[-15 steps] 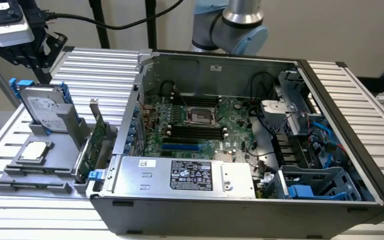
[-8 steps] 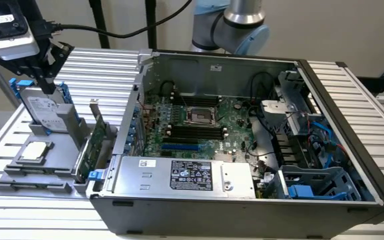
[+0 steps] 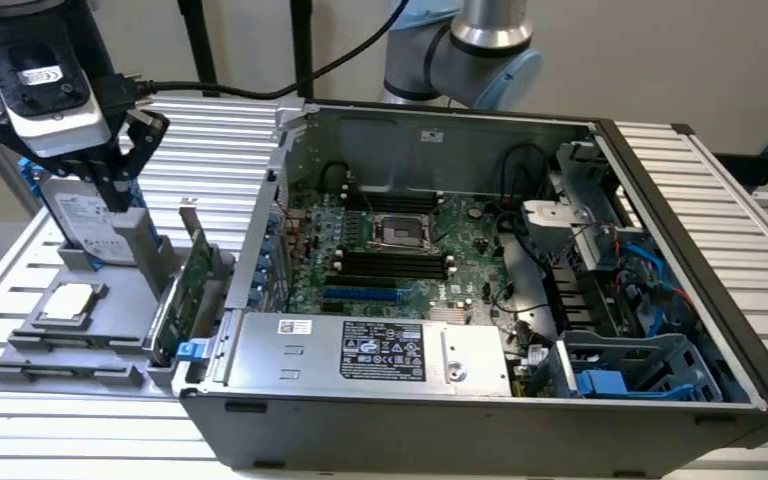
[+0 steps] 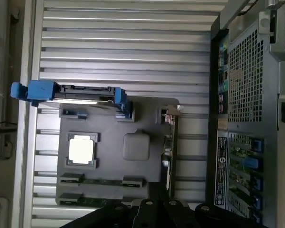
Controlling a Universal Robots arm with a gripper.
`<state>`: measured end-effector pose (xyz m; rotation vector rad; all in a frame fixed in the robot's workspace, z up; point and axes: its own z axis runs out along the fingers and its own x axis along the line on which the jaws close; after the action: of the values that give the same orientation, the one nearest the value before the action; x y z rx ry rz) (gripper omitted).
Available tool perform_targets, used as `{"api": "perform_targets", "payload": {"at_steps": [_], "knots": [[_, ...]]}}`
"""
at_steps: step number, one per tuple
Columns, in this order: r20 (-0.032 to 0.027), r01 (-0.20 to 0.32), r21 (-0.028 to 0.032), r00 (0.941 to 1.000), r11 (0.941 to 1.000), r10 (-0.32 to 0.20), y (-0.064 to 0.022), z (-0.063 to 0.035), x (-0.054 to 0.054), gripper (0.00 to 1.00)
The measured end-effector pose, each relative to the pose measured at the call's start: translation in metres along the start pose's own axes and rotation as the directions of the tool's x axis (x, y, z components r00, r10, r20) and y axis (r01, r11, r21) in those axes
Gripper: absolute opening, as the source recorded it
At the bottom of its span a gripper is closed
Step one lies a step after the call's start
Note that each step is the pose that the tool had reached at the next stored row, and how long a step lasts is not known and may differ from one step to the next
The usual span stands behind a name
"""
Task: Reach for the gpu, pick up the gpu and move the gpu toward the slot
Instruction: 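Reach for the gpu, then pick up the gpu and move the gpu toward the slot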
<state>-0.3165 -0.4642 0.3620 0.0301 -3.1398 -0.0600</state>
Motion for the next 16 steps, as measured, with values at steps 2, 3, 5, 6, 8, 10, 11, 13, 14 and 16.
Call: {"api": "perform_targets", "payload": {"at_steps": [2,3,5,6,8,10,11,13,14,16], "knots": [[0.0001,0.0,0.0,1.0,1.0,0.0,-0.0041,0.003,-0.005,0.11],[0.0003,0.0,-0.0001,1.0,1.0,0.0,-0.0062,0.0046,-0.007,0.11],[0.0004,0.0,0.0,1.0,1.0,0.0,-0.0104,0.0075,-0.011,0.11],[0.0005,0.0,0.0,1.0,1.0,0.0,-0.0123,0.0089,-0.013,0.11],[0.0009,0.0,-0.0001,1.0,1.0,0.0,-0.016,0.0124,-0.015,0.11],[0.0003,0.0,0.0002,1.0,1.0,0.0,-0.0174,0.0133,-0.019,0.11],[0.0003,0.0,0.0001,1.0,1.0,0.0,-0.0174,0.0134,-0.019,0.11],[0.0001,0.0,0.0001,1.0,1.0,0.0,-0.0174,0.0134,-0.019,0.11],[0.0002,0.0,0.0,1.0,1.0,0.0,-0.0174,0.0134,-0.019,0.11],[0.0002,0.0,0.0,1.0,1.0,0.0,-0.0174,0.0134,-0.019,0.11]]}}
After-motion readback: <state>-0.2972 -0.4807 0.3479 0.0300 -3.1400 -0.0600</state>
